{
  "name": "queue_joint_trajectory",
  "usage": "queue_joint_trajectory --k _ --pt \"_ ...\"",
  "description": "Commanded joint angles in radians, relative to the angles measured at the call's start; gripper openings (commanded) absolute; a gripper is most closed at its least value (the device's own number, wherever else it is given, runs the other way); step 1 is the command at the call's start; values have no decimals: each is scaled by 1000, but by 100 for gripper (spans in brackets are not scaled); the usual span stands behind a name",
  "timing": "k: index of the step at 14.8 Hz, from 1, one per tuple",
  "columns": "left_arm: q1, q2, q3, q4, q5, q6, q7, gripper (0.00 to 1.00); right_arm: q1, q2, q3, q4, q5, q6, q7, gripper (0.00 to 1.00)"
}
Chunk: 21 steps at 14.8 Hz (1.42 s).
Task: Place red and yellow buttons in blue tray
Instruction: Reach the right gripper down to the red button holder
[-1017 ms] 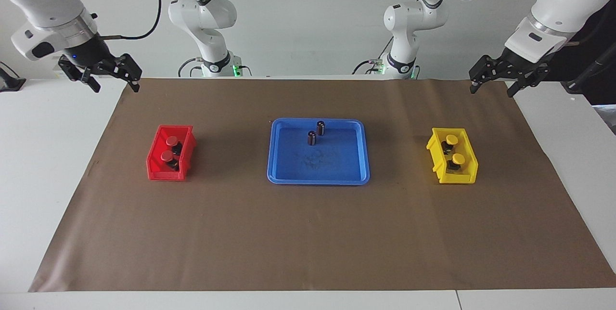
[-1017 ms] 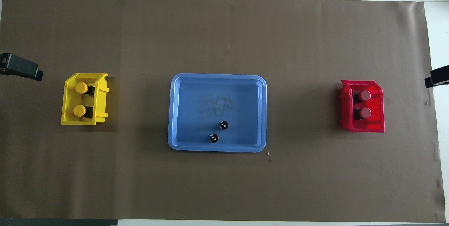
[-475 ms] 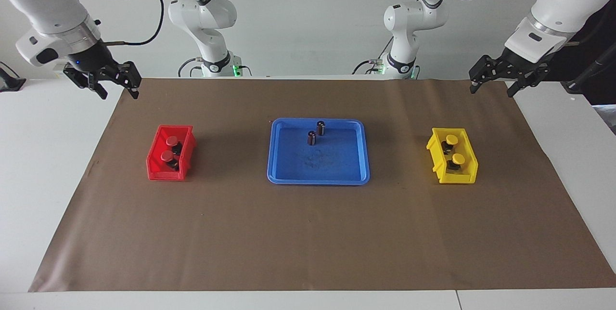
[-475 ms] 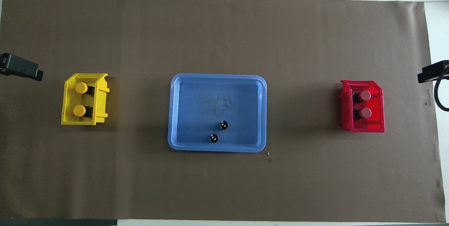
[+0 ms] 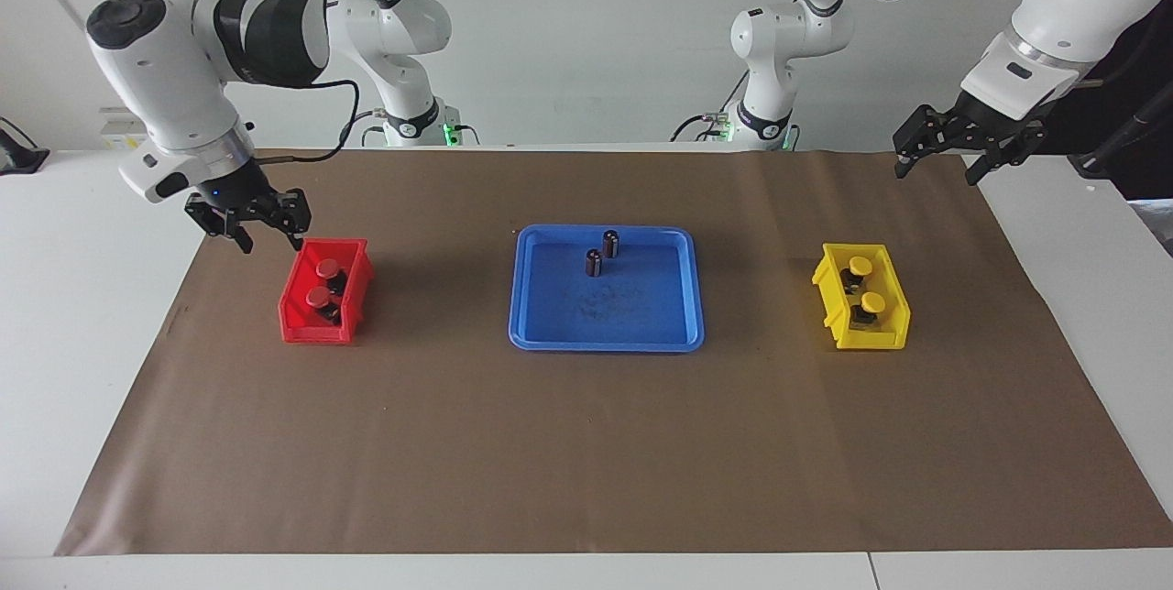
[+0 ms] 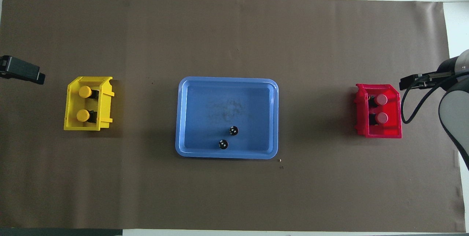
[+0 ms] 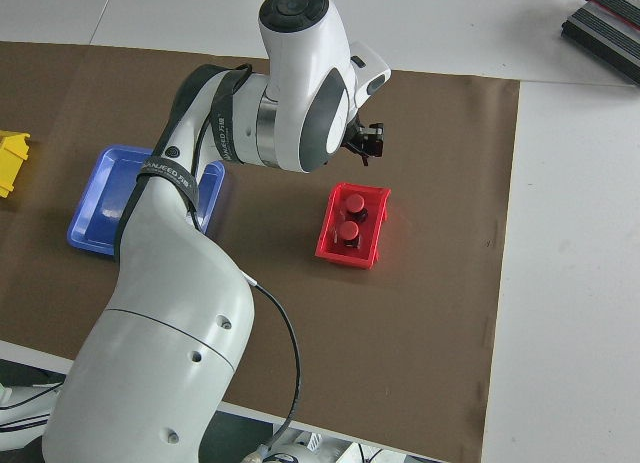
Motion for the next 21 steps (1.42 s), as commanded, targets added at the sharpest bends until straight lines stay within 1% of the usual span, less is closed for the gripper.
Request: queue_joint_trajectory --k 1,2,3,6,8,13,16,21 --pt "3 -33 3 -37 1 11 -10 100 -11 24 2 -103 5 144 -17 70" --pt "3 -31 3 -37 1 11 -10 100 -10 15 2 -154 7 199 -17 69" --pt "3 -33 3 -37 1 11 -10 100 -13 19 2 -172 7 223 -19 69" --pt "-5 -31 3 -37 1 11 -10 100 -22 33 2 -193 7 258 -23 69" --pt "3 -33 3 -37 1 11 -10 100 -21 33 2 -229 5 310 -23 68" --pt "1 -33 3 -37 1 11 -10 100 -16 41 3 -254 7 352 -23 68" --pt "3 -33 4 -37 1 10 -10 100 -16 32 3 -298 7 402 -23 68" --pt "3 -31 4 -37 1 14 -8 100 -16 35 3 -317 7 424 -40 67"
